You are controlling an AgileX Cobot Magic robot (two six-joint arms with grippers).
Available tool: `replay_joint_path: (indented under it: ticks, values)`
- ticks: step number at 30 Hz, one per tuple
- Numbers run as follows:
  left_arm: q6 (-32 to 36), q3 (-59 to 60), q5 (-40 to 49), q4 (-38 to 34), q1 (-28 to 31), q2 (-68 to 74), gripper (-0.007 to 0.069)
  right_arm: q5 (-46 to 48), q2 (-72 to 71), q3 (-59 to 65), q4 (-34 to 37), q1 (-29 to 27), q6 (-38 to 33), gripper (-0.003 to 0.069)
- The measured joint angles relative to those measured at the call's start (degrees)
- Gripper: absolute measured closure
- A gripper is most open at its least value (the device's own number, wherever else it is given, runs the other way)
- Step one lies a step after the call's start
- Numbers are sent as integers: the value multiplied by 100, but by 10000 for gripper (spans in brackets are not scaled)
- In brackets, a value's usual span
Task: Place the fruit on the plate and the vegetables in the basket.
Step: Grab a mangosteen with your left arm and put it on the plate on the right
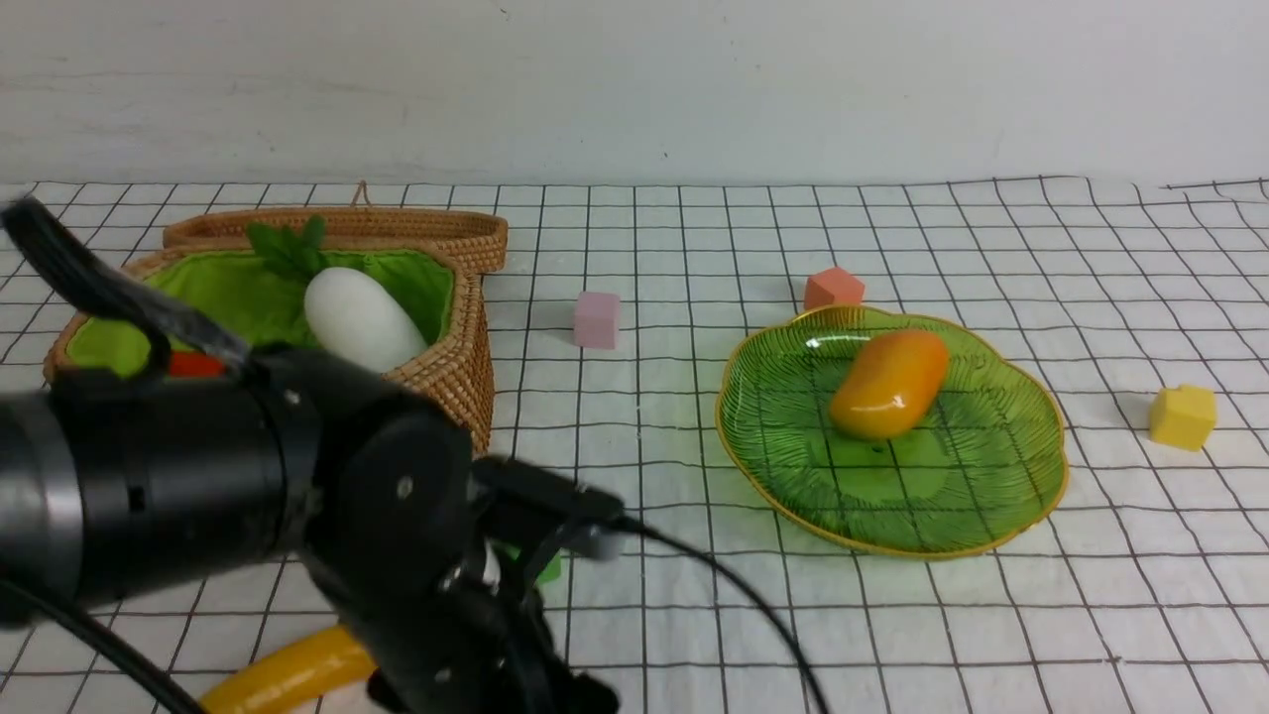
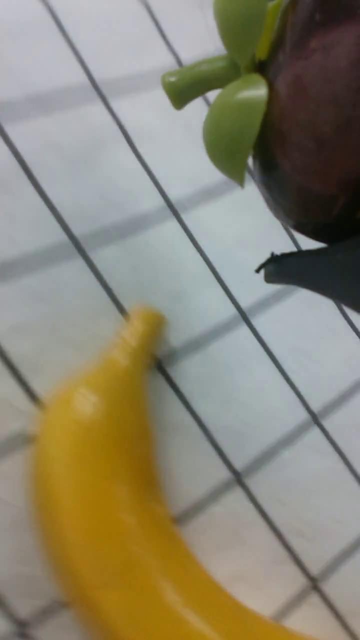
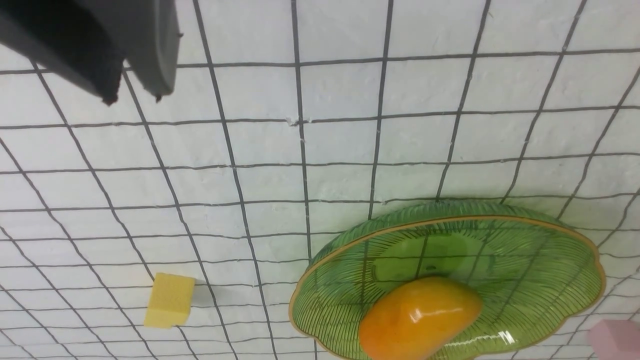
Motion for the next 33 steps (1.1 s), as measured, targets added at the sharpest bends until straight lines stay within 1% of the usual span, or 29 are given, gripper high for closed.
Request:
replay_joint_path:
  ticks: [2, 4, 8, 11, 13, 15, 16, 17, 20, 24, 26, 28, 30, 31, 33]
  values:
    - [272, -592, -97, -370, 0, 14, 77, 0, 0, 0, 0, 0, 0, 536]
    - [399, -1184, -423, -637, -18, 155, 77, 0, 0, 0, 0, 0, 0, 533]
    - [422, -2219, -1050, -713, -18, 786, 77, 0, 0, 0, 0, 0, 0, 529]
    - [271, -3061, -1320, -399, -18, 1587, 77, 0, 0, 0, 0, 0, 0, 527]
    - [-75, -3730, -1358, -78, -18, 2316, 77, 0, 0, 0, 0, 0, 0, 524]
    - [-237, -3977, -1358, 83, -18, 2646, 77, 0, 0, 0, 0, 0, 0, 521]
    - [-515, -4367, -1358, 264, -18, 3026, 77, 0, 0, 0, 0, 0, 0, 519]
    - [-642, -4550, -1358, 350, -18, 3221, 77, 0, 0, 0, 0, 0, 0, 518]
    - [-786, -4823, -1340, 447, -18, 3505, 70, 0, 0, 0, 0, 0, 0, 517]
    - [-809, -5048, -1037, 534, -18, 3674, -29, 0, 0, 0, 0, 0, 0, 511]
    - [-809, -5201, -734, 600, -18, 3668, -45, 0, 0, 0, 0, 0, 0, 510]
    - [-786, -5296, -436, 675, -18, 3648, -45, 0, 0, 0, 0, 0, 0, 508]
    - [-399, -5479, 423, 925, -18, 3499, -39, 0, 0, 0, 0, 0, 0, 505]
    - [-300, -5489, 501, 951, -18, 3454, -38, 0, 0, 0, 0, 0, 0, 505]
    - [368, -5546, 1399, 1255, -18, 3029, -13, 0, 0, 0, 0, 0, 0, 500]
